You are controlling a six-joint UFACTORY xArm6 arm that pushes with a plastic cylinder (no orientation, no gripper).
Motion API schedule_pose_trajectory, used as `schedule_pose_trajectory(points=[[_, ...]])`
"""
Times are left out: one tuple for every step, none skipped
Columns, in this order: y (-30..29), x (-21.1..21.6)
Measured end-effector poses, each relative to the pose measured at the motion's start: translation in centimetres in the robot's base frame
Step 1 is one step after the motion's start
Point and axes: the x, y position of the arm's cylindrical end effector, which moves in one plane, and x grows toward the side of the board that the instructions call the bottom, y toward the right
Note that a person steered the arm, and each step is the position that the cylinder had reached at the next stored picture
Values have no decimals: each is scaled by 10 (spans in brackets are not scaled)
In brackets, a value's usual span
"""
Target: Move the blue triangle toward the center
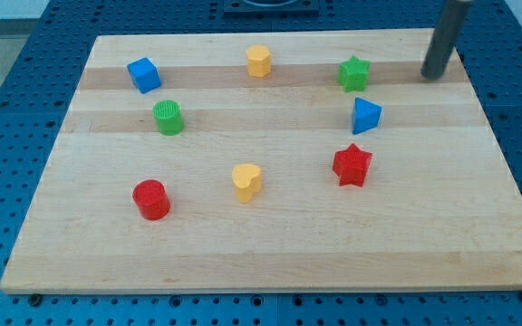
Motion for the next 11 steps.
schedule_pose_trajectory(points=[[0,5],[-27,52],[-32,61],[-58,61],[-99,61],[-130,61],[-138,61],[-117,75],[-111,95],[-115,98],[-136,95]])
